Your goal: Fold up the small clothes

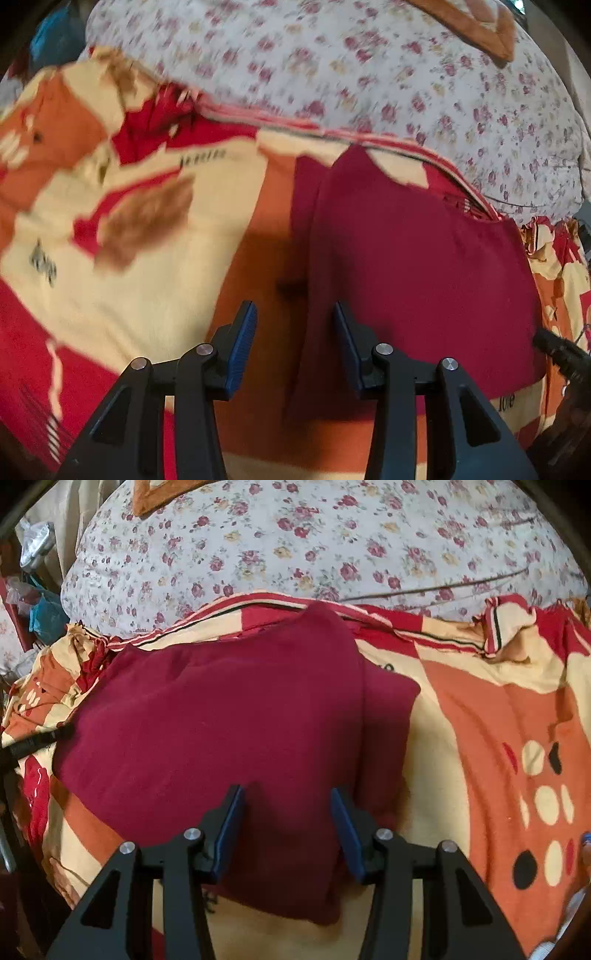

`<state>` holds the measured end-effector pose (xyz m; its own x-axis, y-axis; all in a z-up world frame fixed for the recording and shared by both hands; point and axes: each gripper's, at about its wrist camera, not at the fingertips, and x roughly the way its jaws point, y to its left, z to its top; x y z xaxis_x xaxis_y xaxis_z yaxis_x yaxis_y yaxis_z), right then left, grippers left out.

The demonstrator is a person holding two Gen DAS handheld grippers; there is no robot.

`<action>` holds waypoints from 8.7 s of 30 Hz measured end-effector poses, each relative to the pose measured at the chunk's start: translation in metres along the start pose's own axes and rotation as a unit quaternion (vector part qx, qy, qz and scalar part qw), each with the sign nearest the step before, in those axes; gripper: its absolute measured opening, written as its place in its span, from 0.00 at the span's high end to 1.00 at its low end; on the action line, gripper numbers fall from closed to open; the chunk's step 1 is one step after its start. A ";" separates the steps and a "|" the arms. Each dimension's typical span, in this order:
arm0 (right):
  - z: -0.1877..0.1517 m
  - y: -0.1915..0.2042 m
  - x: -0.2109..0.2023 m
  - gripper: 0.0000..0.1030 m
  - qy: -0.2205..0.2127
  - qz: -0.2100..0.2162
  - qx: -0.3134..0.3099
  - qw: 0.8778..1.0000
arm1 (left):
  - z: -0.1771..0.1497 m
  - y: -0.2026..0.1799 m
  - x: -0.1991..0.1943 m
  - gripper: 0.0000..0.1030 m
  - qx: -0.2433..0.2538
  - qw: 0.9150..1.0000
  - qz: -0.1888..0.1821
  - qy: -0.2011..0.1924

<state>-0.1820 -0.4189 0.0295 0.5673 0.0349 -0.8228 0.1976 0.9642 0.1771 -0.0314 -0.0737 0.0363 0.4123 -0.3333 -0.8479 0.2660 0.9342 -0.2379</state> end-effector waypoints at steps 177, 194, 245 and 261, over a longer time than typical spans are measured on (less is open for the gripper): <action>-0.055 -0.019 -0.044 0.93 0.041 0.091 -0.039 0.994 | -0.053 -0.190 -0.009 0.91 0.143 0.985 -0.098 0.009; -0.010 -0.079 -0.057 0.31 -0.021 0.093 0.139 0.986 | -0.030 -0.187 0.002 0.89 0.120 0.989 -0.092 -0.001; -0.031 0.033 -0.025 0.56 0.002 0.236 0.064 0.970 | -0.075 -0.114 -0.055 0.70 0.073 0.989 -0.126 0.021; -0.060 0.042 -0.084 0.43 -0.056 0.133 0.021 0.989 | -0.101 -0.119 -0.062 0.60 0.098 0.994 -0.026 -0.028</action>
<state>-0.2696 -0.3654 0.0739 0.6885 0.2549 -0.6790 0.0605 0.9128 0.4040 -0.1765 -0.1517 0.0692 0.4403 -0.3915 -0.8080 0.4501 0.8749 -0.1787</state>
